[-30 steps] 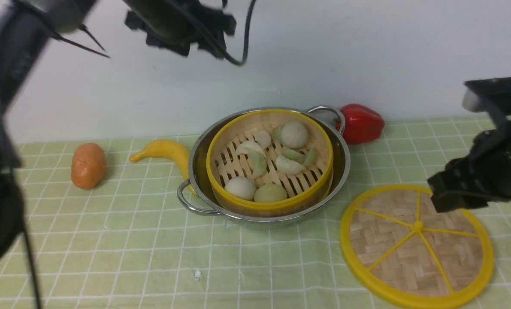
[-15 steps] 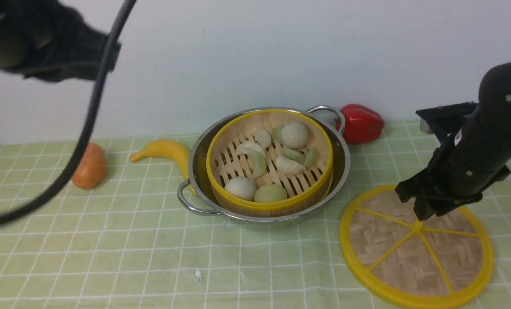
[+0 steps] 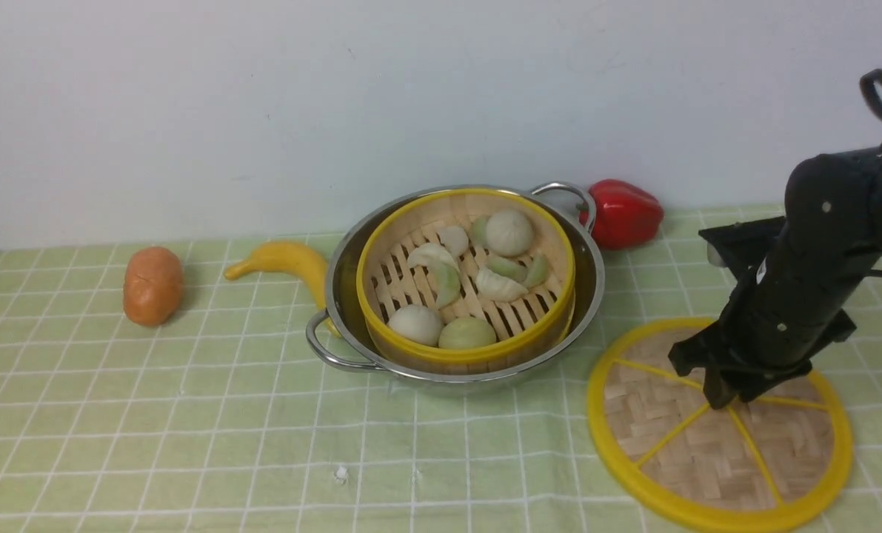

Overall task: Place the steamer in the pot on the green tablecloth, and put the lid on the steamer.
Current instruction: 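Move the gripper down to the bamboo steamer lid and grasp its center knob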

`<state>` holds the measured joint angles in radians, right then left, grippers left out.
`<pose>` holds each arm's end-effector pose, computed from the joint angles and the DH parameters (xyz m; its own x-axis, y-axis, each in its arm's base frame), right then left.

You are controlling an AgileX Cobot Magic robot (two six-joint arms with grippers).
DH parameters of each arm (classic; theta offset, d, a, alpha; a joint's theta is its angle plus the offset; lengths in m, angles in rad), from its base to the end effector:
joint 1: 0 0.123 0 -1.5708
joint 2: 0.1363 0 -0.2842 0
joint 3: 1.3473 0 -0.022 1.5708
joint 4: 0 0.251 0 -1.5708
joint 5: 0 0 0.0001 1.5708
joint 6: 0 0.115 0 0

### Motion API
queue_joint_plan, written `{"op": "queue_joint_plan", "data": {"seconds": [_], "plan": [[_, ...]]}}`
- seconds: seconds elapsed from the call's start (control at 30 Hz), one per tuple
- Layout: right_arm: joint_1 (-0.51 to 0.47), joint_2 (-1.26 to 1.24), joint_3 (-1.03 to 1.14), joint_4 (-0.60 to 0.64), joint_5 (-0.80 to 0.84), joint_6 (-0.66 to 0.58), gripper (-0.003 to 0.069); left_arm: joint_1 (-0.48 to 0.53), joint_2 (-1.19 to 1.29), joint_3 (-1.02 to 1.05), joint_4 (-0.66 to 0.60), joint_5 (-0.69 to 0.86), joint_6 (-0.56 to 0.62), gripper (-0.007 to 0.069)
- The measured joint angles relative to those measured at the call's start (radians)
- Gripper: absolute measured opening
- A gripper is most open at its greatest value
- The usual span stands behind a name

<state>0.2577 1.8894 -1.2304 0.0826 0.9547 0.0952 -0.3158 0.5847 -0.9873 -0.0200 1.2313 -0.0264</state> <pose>0.3394 0.0975 0.1463 -0.9928 -0.1146 -0.0358 -0.1170 0.9904 0.0731 0.0776 -0.0277 0.3704 -0.6523 0.1784 -0.7367 0.3023 0.9525 -0.0371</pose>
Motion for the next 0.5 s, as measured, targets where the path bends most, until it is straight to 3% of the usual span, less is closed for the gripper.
{"op": "queue_joint_plan", "data": {"seconds": [0.1, 0.2, 0.33, 0.5], "plan": [[0.000, 0.004, -0.005, 0.001, 0.000, 0.000, 0.0225, 0.000, -0.048, 0.039, 0.000, 0.000, -0.022, -0.0023], [0.000, 0.006, -0.007, 0.008, 0.002, 0.000, 0.0148, 0.000, -0.070, 0.068, -0.007, 0.001, -0.037, -0.0022], [0.000, 0.006, -0.022, 0.011, 0.028, -0.005, 0.0146, 0.000, -0.071, 0.084, -0.019, 0.001, -0.042, -0.0022], [0.000, -0.013, -0.129, -0.019, 0.204, -0.011, 0.0146, 0.000, -0.071, 0.085, -0.019, 0.001, -0.042, -0.0022]]}}
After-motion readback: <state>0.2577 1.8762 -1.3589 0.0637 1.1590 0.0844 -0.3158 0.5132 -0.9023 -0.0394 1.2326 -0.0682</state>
